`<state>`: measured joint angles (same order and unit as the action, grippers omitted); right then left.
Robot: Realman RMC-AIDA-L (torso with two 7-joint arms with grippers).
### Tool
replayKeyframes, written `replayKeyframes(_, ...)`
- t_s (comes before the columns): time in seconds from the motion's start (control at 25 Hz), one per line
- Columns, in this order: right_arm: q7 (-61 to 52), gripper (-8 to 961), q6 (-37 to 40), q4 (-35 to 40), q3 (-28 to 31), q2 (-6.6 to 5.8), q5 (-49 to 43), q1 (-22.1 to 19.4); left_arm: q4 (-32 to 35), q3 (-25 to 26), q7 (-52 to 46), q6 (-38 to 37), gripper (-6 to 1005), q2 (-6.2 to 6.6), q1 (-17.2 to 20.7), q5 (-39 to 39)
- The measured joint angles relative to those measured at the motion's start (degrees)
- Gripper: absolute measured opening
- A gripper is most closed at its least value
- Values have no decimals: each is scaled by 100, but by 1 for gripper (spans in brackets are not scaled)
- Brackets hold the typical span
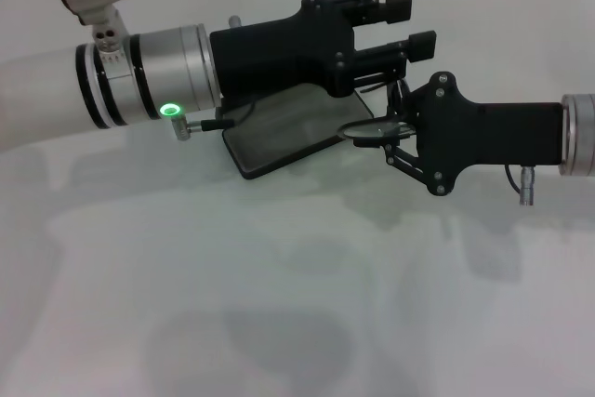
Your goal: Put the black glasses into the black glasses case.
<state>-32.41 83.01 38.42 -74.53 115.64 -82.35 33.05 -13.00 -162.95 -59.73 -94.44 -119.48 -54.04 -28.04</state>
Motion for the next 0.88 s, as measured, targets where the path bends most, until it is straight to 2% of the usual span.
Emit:
replayKeyframes(0.24, 33, 41, 43, 5, 6, -28, -18, -38, -9, 0, 17, -20, 595, -1, -8, -87)
replayKeyframes(0.52, 39, 41, 376, 236, 77, -33, -1, -293, -222, 0, 183, 2, 595, 47, 99, -217)
replayKeyframes(0.88, 41, 41, 470, 296, 224, -36, 1, -325, -156, 0, 751, -13, 595, 8, 30, 332)
